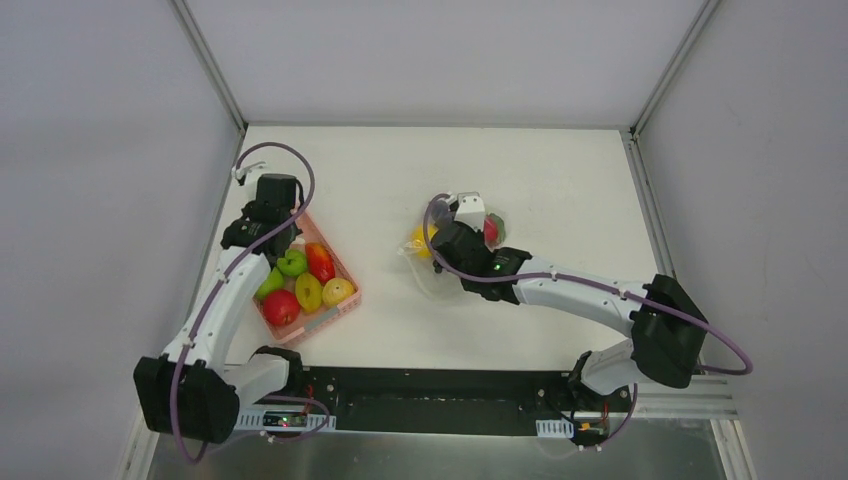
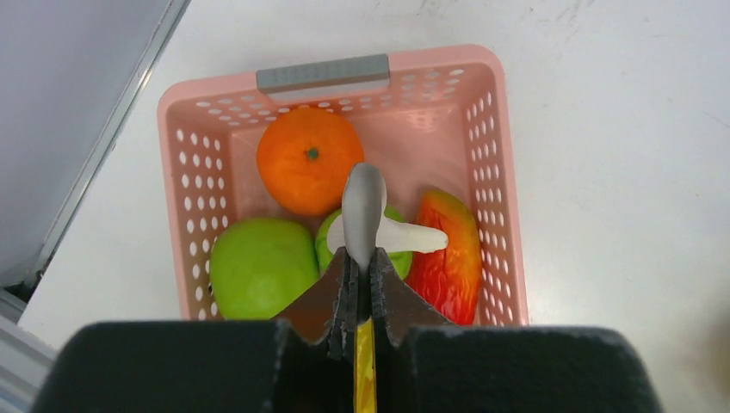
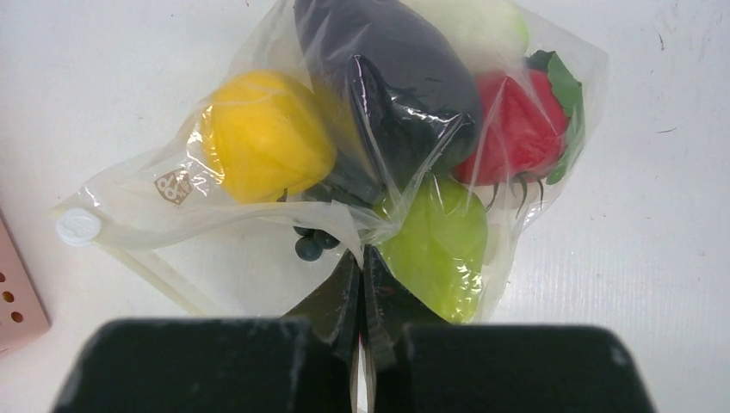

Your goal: Open the zip-top bag and remove the fake food

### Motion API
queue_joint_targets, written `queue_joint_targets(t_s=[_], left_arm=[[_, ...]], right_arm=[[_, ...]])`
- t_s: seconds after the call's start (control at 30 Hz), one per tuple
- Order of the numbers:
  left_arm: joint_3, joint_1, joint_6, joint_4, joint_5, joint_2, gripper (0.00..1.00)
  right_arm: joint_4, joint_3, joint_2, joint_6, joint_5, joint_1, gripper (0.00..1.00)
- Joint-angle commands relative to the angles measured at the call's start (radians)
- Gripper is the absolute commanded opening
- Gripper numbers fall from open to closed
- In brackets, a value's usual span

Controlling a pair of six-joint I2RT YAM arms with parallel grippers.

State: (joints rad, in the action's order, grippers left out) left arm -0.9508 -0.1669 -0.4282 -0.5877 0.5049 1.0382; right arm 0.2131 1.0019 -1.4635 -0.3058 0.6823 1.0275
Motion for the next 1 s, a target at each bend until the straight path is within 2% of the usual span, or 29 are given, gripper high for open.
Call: queue_joint_targets(t_s=[0.0, 0.07, 0.1, 0.13, 0.2, 0.27, 0.4, 0.57, 0.77, 0.97], left_arm=[[-0.054, 0.031, 0.078, 0.149, -0.013, 0.117, 0.04], [-0.074, 0.037, 0.087, 0.156, -0.02, 0.17, 0.08], [-0.082, 0.041, 0.091, 0.155, -0.023, 0.188, 0.14], [-0.084, 0.044, 0.095, 0.158, -0.028, 0.198, 0.23], [-0.068, 0.046, 0.102, 0.174, -0.032, 0.195, 0.48], [-0.041, 0.046, 0.104, 0.191, -0.046, 0.174, 0.65], [0.001, 0.043, 0.137, 0.229, -0.153, 0.114, 0.8], [0.01, 0.015, 0.134, 0.214, -0.317, 0.064, 0.84], [0.0, -0.169, 0.105, 0.19, -0.406, 0.024, 0.84], [0.125, -0.33, -0.045, 0.334, -0.533, -0.04, 0.84]], right_arm=[[-0.017, -0.017, 0.047, -0.027, -0.002, -0.006, 0.0], [-0.017, -0.017, 0.051, -0.029, -0.006, -0.008, 0.0], [-0.017, -0.016, 0.053, -0.029, -0.007, -0.008, 0.0], [-0.015, -0.016, 0.056, -0.028, -0.009, -0.008, 0.0], [-0.014, -0.017, 0.063, -0.028, -0.012, -0.008, 0.0], [-0.012, -0.02, 0.07, -0.026, -0.013, -0.008, 0.0], [-0.01, -0.022, 0.08, -0.023, -0.013, -0.009, 0.0], [-0.01, -0.006, 0.09, -0.022, -0.03, -0.013, 0.0], [-0.005, 0.026, 0.103, -0.018, -0.054, -0.012, 0.0], [0.001, 0.035, 0.113, -0.037, -0.089, -0.013, 0.0]])
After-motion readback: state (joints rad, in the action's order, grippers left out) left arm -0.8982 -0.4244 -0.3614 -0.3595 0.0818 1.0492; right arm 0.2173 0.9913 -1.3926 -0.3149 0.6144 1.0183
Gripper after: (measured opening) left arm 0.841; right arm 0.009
